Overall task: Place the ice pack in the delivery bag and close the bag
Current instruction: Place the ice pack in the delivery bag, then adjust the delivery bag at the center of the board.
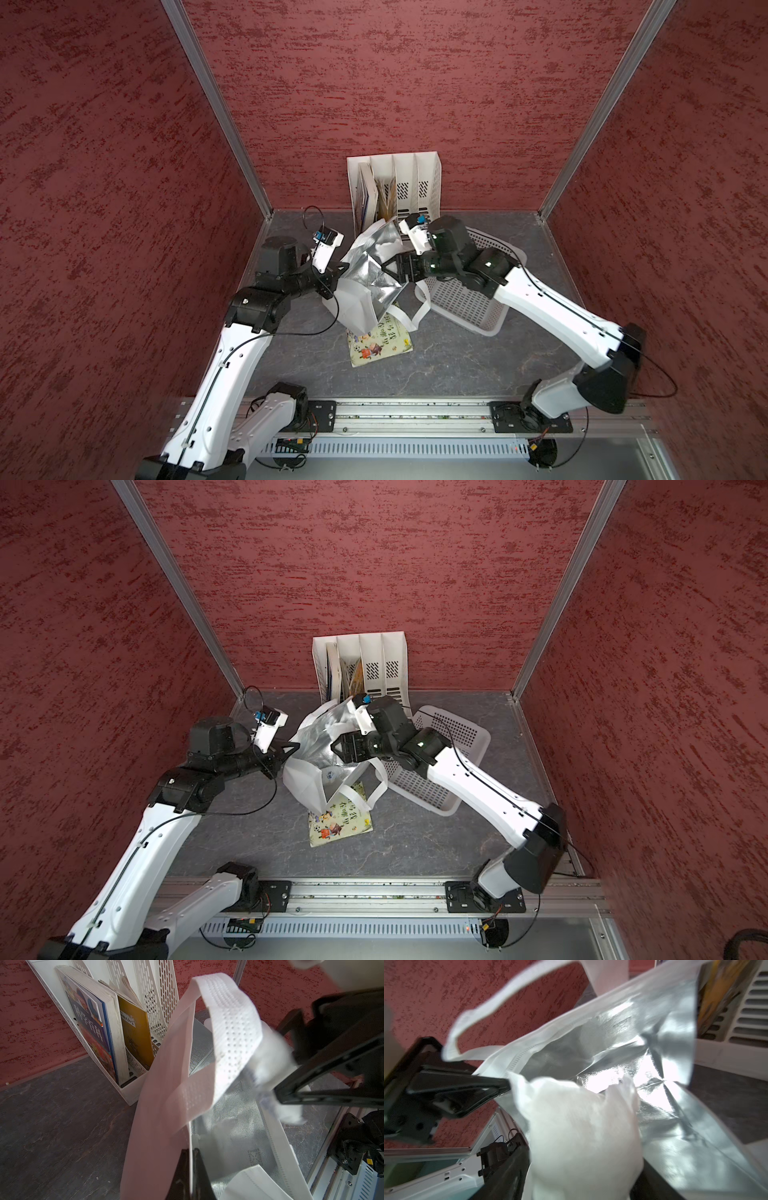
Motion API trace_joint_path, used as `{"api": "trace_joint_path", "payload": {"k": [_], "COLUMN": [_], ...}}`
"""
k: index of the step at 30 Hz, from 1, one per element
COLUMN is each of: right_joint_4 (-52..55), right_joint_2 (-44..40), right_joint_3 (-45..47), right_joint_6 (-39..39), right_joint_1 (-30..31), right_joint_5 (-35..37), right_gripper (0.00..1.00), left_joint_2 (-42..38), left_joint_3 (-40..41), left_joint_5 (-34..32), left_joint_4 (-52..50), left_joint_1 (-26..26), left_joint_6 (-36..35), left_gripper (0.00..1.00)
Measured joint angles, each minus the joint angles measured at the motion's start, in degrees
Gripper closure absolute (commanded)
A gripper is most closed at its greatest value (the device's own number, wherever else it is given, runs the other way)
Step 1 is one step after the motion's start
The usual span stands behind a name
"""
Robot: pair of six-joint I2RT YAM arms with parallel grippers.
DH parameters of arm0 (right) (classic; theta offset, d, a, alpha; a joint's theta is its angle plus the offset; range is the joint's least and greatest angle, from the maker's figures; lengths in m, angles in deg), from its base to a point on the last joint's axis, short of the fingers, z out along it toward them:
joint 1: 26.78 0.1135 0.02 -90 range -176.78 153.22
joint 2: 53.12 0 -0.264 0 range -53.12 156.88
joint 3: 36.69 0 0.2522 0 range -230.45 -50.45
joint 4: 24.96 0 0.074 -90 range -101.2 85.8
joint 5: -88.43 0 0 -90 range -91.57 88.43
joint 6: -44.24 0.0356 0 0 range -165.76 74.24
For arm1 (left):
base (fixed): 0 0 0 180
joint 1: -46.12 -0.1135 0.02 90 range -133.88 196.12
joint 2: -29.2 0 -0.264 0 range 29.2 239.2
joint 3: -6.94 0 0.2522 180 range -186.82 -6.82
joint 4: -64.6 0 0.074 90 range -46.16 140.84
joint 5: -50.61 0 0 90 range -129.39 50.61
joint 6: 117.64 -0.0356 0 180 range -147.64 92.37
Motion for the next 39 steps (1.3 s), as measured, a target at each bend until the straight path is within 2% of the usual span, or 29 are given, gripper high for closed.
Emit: {"api": "trace_joint_path", "payload": {"k": [4,7,9,13,15,18,20,22,24,25,29,33,34,36,38,39], "right_joint_4": [4.0,4.3,3.7,1.9,1.6,2.5,3.4,4.4,6.1,7.1,7.6,7.9,7.7,7.6,7.2,7.0], "right_joint_2": [4.0,-0.2,-4.9,-10.1,-8.6,-1.2,3.5,6.4,7.5,7.5,1.4,-12.1,-14.7,-19.1,-22.1,-23.3], "right_joint_3": [-1.4,1.3,4.7,8.7,8.2,3.3,0.3,-0.9,-0.9,-0.9,3.6,13.4,15.5,19.5,22.5,23.8], "right_joint_6": [-2.3,-4.2,-6.0,-16.7,-21.7,-27.1,-29.0,-30.0,-30.3,-29.9,-28.3,-26.3,-25.2,-22.7,-20.0,-19.0], "right_joint_1": [-0.2,-2.1,-6.0,-14.5,-15.1,-14.5,-14.3,-14.1,-14.1,-14.1,-12.9,-5.1,-3.1,0.7,2.3,2.6], "right_joint_5": [1.4,1.9,1.1,0.2,-0.8,-3.7,-5.3,-6.1,-6.4,-6.8,-8.9,-10.9,-11.3,-12.1,-11.2,-9.6], "right_gripper": [0.02,0.02,0.02,0.02,0.03,0.15,0.28,0.57,0.78,0.86,1.00,1.00,0.94,0.72,0.44,0.37], "left_joint_2": [0.0,0.0,0.0,0.5,1.2,2.5,2.8,2.7,2.6,2.5,1.2,0.1,0.1,0.4,1.5,2.1], "left_joint_3": [0.0,-0.1,-0.1,-0.4,-1.0,-1.9,-2.2,-2.4,-2.6,-2.8,-3.4,-3.5,-3.6,-3.6,-3.4,-3.2], "left_joint_5": [0.0,0.1,0.2,2.1,3.0,4.1,4.4,4.6,4.8,4.9,5.8,7.0,7.5,9.3,11.9,13.3], "left_joint_4": [0.0,-0.1,-0.2,-0.8,-1.1,-1.4,-1.7,-2.1,-2.7,-3.2,-5.5,-6.4,-6.1,-5.5,-5.3,-4.9], "left_joint_1": [0.0,0.0,0.0,0.0,0.0,0.0,0.0,0.0,-0.1,-0.4,-3.7,-8.1,-8.6,-9.1,-9.0,-9.1], "left_joint_6": [0.2,0.1,-0.2,-2.3,-3.1,-4.2,-4.6,-4.8,-5.1,-5.4,-6.5,-5.8,-5.3,-4.2,-3.6,-3.4], "left_gripper": [1.00,1.00,1.00,1.00,1.00,1.00,1.00,1.00,1.00,1.00,1.00,1.00,1.00,1.00,1.00,1.00]}}
